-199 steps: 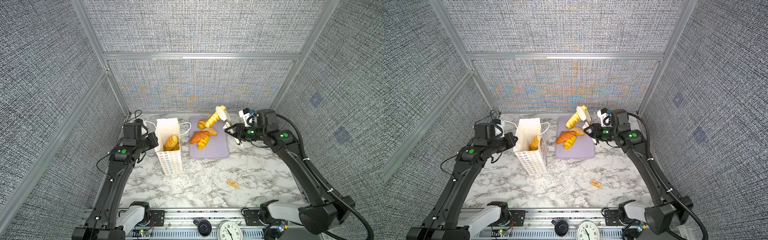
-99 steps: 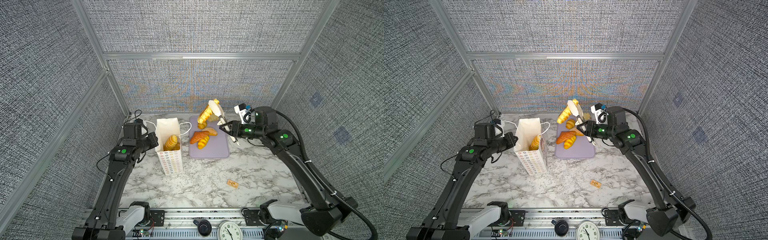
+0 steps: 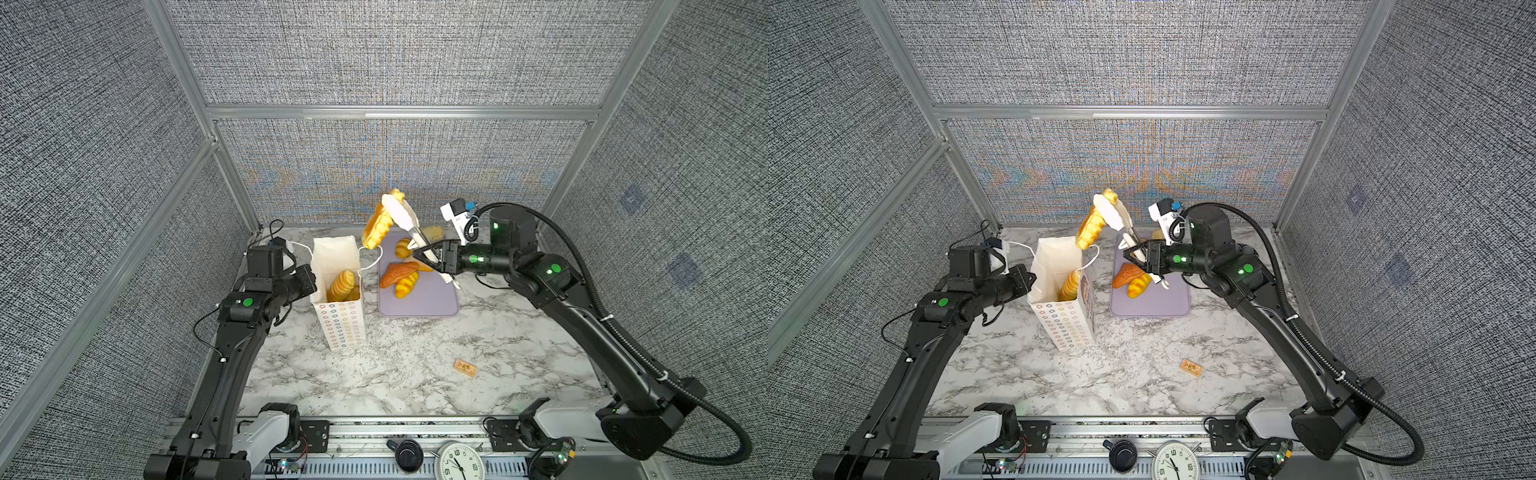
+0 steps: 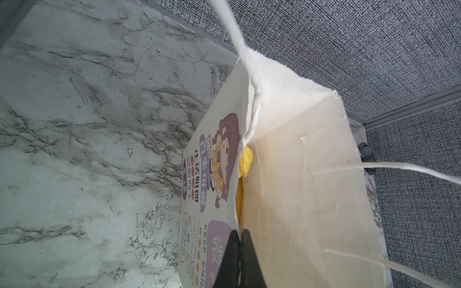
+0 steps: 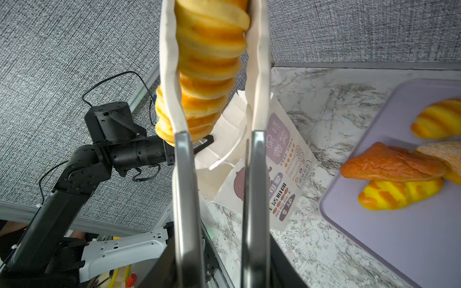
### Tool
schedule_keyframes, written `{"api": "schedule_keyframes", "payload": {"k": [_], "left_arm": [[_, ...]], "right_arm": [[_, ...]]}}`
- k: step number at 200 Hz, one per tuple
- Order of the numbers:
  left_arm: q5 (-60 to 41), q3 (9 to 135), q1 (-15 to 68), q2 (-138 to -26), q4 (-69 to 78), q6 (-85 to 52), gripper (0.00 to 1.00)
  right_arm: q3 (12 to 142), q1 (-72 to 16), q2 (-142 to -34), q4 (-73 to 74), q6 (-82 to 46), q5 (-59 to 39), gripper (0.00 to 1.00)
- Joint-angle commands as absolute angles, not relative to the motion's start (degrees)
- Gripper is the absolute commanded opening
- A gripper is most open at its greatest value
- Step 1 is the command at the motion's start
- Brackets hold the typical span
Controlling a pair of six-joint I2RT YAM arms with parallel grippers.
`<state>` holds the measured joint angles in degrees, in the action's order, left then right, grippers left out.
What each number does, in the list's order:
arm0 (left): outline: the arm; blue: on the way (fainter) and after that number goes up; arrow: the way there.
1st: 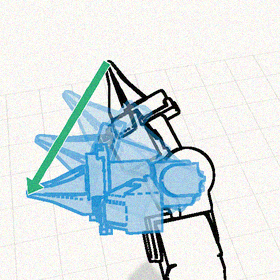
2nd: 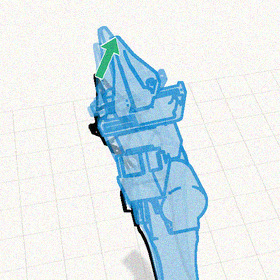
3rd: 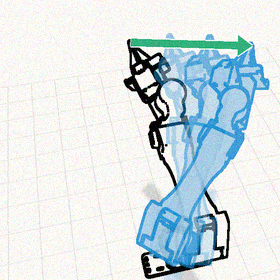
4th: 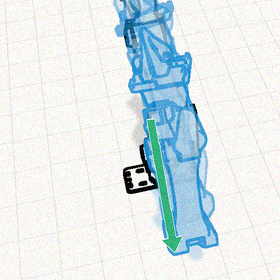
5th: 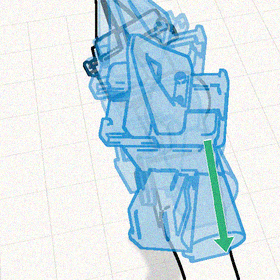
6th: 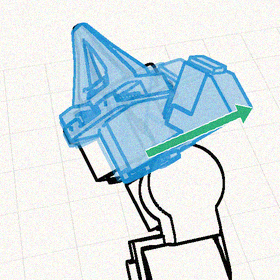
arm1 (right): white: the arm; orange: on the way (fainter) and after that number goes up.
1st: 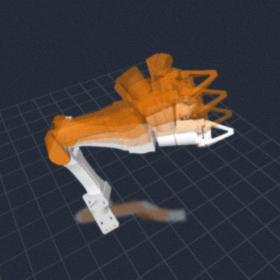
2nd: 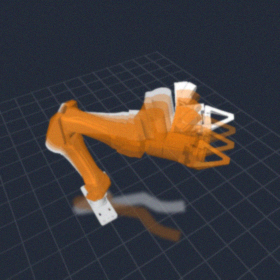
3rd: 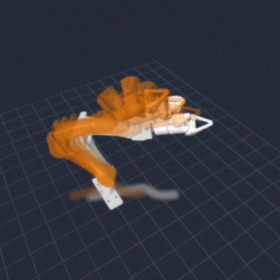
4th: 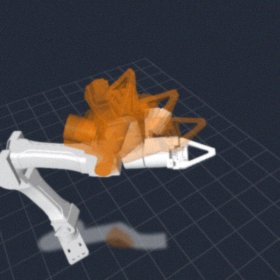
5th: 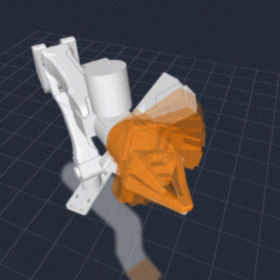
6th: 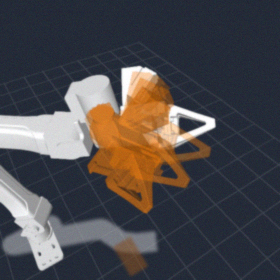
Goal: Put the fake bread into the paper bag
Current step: 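Swing the tongs with the pastry toward the bag held by the left gripper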
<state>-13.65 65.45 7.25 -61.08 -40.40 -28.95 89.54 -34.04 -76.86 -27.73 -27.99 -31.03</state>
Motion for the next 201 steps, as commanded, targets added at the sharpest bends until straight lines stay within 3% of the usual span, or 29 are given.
{"api": "schedule_keyframes", "payload": {"k": [1, 121, 201], "left_arm": [[-14.15, 65.92, 7.21, -61.09, -39.98, -29.09, 0.00], [-14.37, 65.63, 7.20, -60.99, -39.80, -29.18, 0.00], [-14.17, 65.22, 7.21, -60.47, -39.91, -29.00, 0.00]], "right_arm": [[91.94, -36.18, -77.90, -28.39, -23.87, -28.68, 0.42], [104.20, -49.43, -87.80, -41.30, -12.49, -10.64, 0.42], [106.79, -53.17, -91.47, -45.42, -9.14, -2.67, 0.42]]}}
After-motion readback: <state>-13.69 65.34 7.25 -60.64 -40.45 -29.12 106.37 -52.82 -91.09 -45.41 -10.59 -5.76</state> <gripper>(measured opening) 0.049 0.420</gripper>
